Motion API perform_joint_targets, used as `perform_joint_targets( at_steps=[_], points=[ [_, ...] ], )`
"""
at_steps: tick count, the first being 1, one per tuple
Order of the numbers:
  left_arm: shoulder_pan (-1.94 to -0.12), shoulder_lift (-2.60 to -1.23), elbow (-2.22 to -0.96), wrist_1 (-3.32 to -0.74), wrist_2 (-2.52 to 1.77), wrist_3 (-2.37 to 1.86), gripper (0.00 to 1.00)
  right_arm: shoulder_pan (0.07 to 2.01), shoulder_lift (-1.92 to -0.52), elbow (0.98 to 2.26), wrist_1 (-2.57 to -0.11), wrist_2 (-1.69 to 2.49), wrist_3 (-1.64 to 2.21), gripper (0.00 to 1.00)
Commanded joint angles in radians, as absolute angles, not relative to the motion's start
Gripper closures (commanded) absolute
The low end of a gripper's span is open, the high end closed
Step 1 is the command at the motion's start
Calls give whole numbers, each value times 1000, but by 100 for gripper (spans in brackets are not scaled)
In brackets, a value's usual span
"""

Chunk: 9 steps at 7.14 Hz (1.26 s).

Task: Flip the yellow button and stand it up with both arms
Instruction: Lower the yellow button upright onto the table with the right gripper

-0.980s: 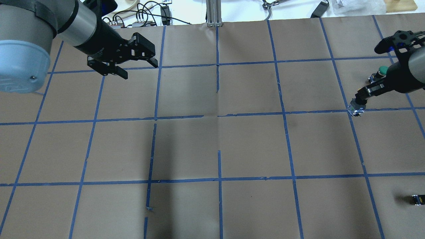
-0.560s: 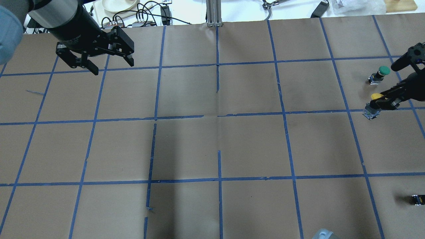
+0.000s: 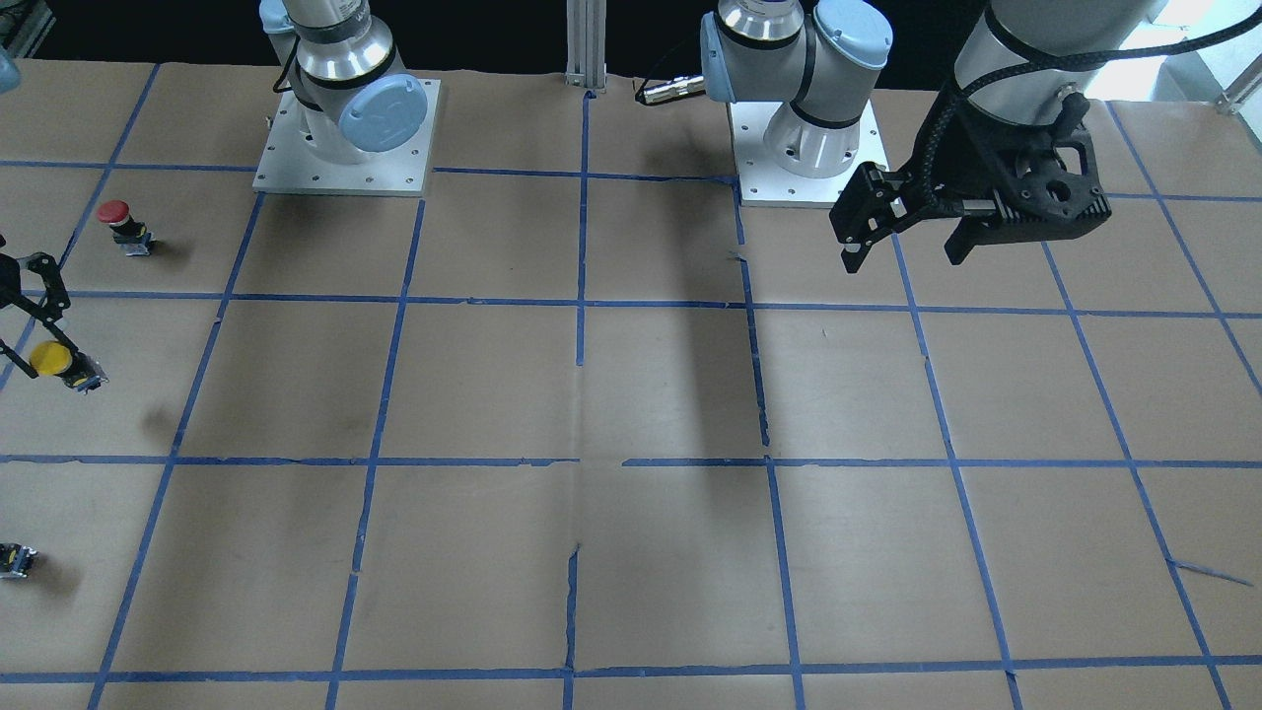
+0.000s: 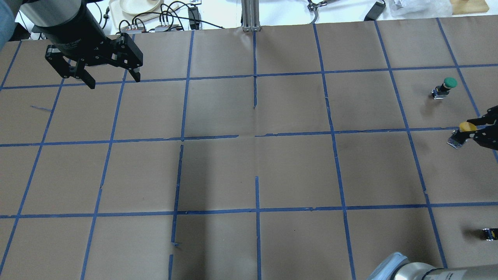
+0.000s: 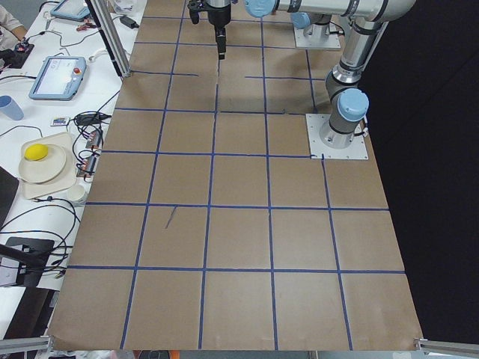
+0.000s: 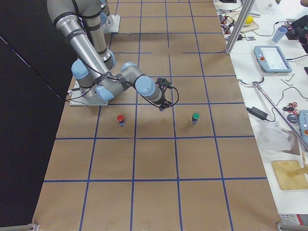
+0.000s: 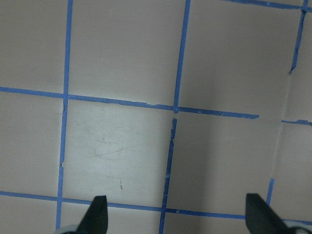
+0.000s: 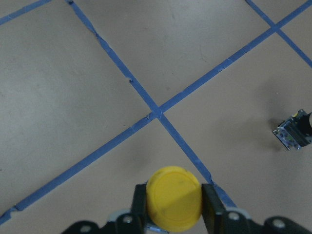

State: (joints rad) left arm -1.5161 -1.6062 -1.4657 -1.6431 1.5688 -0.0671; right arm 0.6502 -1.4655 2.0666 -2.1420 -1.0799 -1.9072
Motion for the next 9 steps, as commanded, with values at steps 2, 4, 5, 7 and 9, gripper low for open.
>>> perform_joint_targets(
  at_steps=[2,4,5,7,9],
  points=[
    [-1522,-1589,-1473,-1647,1563,-14,0,566,-1385,2085,-2143,-1037,-2129,92],
    [-1522,-1589,-1473,-1644,1563,-14,0,566,-1379,2088,-2138,-999,-2131,84],
    [-1522,-1589,-1470,-1641,1562,-14,0,565,-1362,2086,-2149,-1003,-2131,78],
    [-1522,-1601,-1473,-1635,1562,-23,0,565,-1347,2086,-2149,-1009,-2120,15],
    [-1522,-1600,-1471,-1634,1566,-23,0,565,-1361,2082,-2134,-1015,-2029,0]
  ],
)
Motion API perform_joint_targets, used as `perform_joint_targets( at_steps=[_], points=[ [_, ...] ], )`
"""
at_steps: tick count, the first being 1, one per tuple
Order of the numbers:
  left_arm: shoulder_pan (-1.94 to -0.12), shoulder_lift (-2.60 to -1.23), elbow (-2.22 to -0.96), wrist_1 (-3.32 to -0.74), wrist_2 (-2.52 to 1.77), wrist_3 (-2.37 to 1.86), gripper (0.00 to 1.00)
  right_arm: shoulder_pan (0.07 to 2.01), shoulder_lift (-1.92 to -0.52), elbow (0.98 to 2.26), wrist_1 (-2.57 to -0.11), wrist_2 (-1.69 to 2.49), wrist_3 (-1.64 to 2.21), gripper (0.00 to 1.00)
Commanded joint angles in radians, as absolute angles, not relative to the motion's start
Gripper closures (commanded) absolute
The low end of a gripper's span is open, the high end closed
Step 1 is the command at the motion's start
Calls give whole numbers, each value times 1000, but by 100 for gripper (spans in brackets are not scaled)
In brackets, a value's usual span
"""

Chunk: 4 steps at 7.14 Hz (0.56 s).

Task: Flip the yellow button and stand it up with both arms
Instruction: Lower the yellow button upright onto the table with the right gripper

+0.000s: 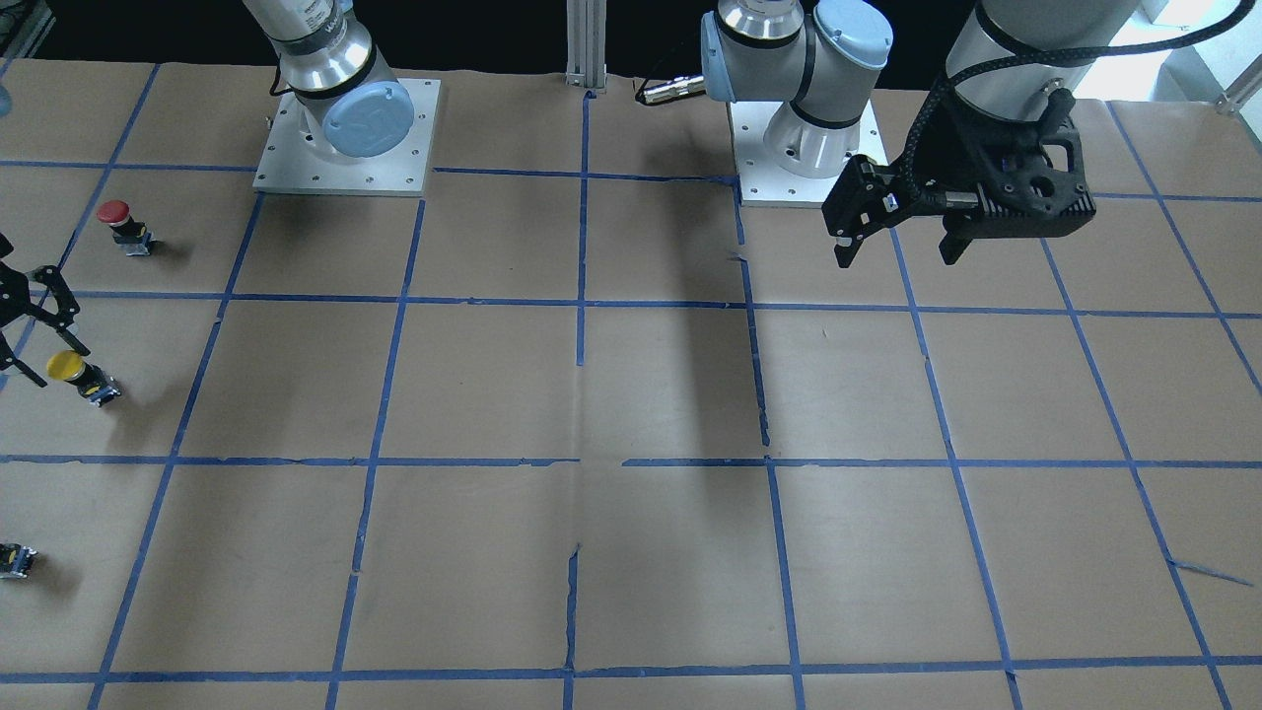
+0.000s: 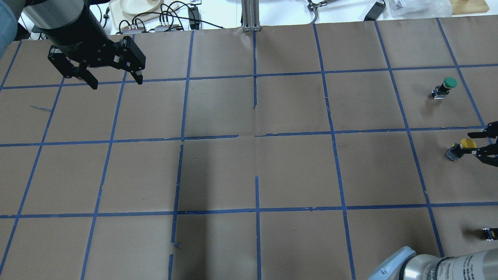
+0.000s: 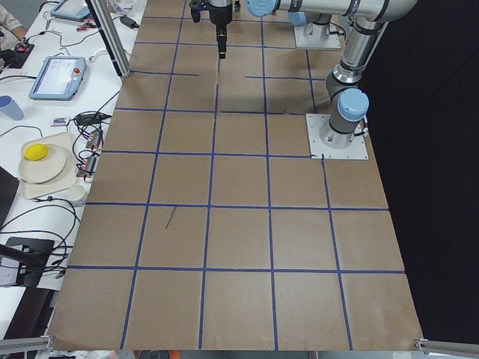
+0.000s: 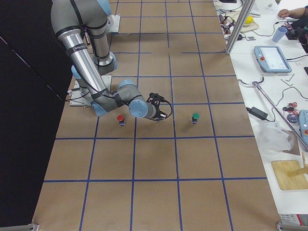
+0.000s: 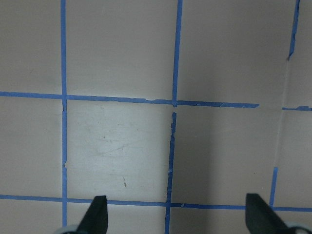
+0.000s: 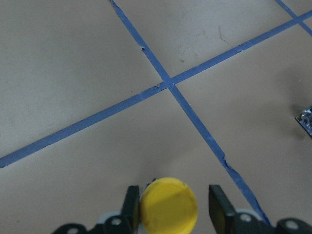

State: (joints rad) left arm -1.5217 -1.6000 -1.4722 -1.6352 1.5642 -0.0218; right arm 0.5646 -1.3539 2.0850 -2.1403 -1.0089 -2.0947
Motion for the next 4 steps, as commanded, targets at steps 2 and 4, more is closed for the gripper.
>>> perform_joint_targets(
  at_steps=[2,4],
  points=[
    [-1523,-1589,-1471,-1634,1569,-21,0,577,-1431,2068,-2132,-1087,-1784,0],
    [-1522,-1594,-1468,-1634,1569,-17,0,691,-1579,2059,-2132,-1203,-1331,0]
  ],
)
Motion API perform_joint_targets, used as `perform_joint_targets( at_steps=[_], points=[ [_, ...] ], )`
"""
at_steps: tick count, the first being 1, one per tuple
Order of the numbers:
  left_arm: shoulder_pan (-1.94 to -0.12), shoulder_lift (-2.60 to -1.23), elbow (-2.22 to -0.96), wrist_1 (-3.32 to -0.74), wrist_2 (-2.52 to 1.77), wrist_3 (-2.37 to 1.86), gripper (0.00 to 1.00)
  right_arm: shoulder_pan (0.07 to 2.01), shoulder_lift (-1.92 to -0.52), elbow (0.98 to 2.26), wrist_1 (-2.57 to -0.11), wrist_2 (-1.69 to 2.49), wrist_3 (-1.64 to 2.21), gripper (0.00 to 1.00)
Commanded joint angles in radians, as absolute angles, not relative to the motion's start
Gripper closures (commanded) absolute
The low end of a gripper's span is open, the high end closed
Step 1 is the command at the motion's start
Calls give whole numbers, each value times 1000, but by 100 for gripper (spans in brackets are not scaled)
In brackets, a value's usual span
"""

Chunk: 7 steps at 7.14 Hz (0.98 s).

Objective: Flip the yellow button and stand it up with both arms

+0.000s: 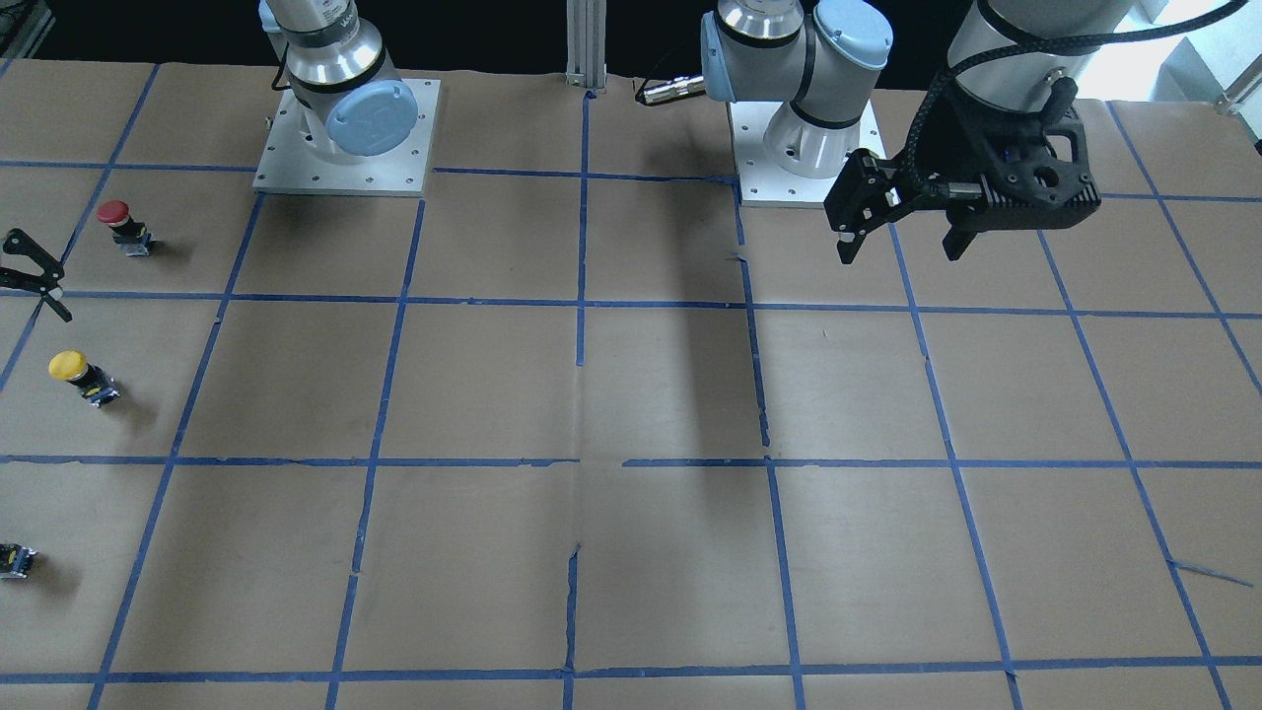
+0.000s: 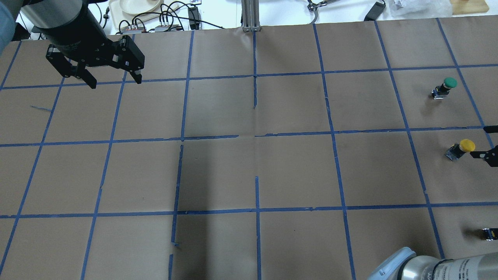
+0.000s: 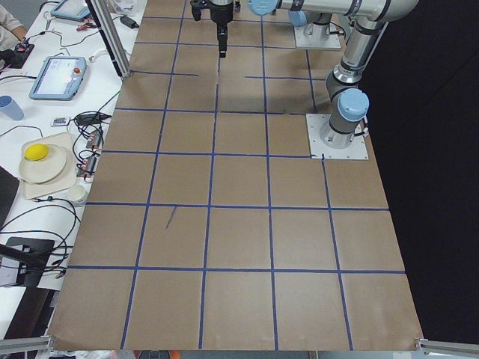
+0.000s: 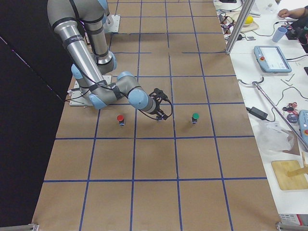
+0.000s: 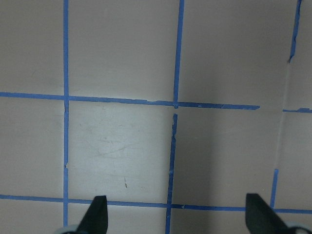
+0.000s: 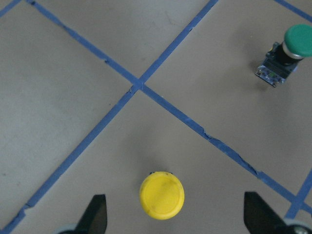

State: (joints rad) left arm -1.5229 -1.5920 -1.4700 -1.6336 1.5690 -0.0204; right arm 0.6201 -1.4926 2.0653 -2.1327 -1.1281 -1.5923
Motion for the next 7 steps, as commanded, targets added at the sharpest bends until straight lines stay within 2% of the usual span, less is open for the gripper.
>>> perform_joint_targets(
  at_steps=[1,4,7],
  points=[
    [-1522,-1594,-1470,-1634,1569,-17,0,784,-1632,2027,-2122,-1279,-1084,0],
    [-1522,-1592,-1468,-1634,1569,-17,0,990,-1631,1771,-1764,-1356,-395,0],
    [-1522,-1597,-1462,-1632,1569,-14,0,1263,-1628,1675,-1659,-1504,-9,0]
  ],
)
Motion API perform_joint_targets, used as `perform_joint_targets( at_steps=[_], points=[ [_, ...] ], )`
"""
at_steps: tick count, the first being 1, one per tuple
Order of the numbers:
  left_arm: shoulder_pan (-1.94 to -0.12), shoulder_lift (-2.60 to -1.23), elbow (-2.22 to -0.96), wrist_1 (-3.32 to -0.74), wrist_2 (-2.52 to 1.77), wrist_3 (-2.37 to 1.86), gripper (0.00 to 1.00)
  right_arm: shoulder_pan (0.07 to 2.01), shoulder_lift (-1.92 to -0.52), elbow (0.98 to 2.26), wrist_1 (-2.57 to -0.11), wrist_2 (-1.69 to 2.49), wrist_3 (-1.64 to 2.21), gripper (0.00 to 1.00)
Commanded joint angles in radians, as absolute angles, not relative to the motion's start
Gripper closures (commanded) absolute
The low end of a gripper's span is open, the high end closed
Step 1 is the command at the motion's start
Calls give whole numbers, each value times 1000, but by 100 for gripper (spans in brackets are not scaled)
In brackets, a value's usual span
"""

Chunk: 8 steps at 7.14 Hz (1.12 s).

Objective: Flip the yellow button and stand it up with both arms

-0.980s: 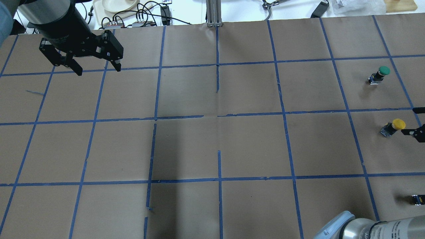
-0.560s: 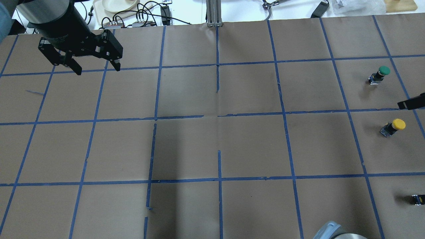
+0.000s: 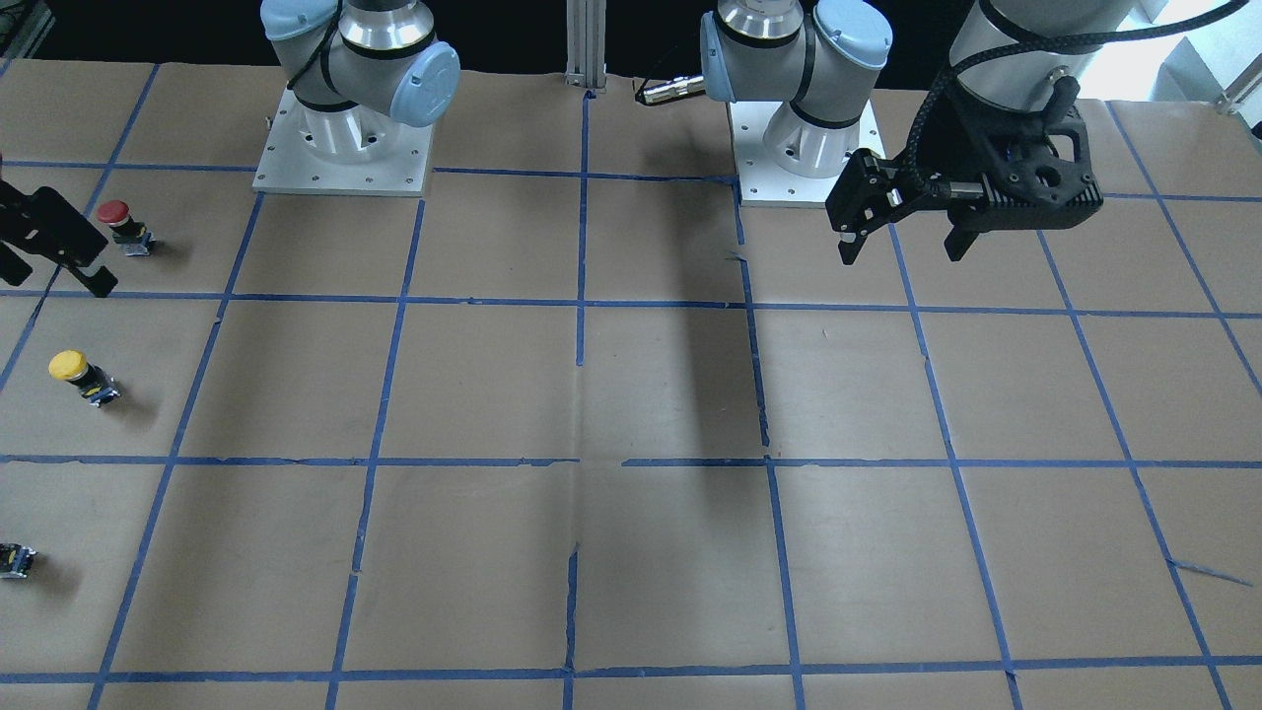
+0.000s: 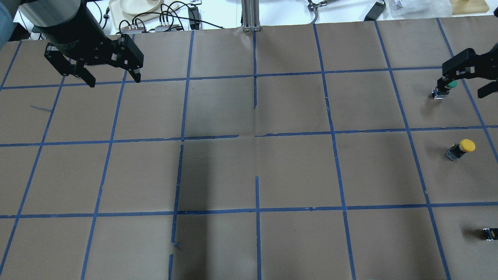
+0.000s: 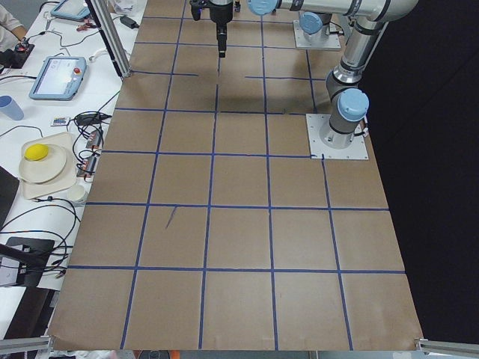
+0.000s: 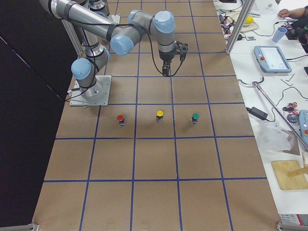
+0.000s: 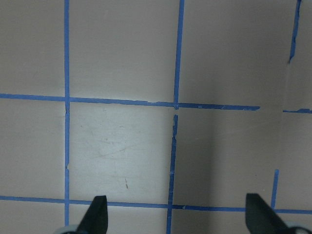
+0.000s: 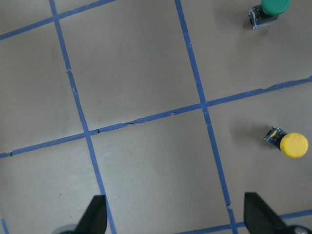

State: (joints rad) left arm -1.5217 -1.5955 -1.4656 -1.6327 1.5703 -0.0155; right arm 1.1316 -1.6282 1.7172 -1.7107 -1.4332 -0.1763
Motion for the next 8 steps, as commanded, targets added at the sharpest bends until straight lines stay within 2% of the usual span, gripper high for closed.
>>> perform_joint_targets(
  at_steps=[1,4,8],
  points=[
    [-1522,-1597,-1460,-1634,1569,-14,0,1369,-1628,1639,-1602,-1526,144,0],
    [-1517,-1597,-1456,-1632,1571,-14,0,1546,-1641,1585,-1484,-1528,273,0],
    [-1517,-1592,-1456,-1634,1571,-15,0,1549,-1661,1582,-1431,-1562,226,0]
  ],
)
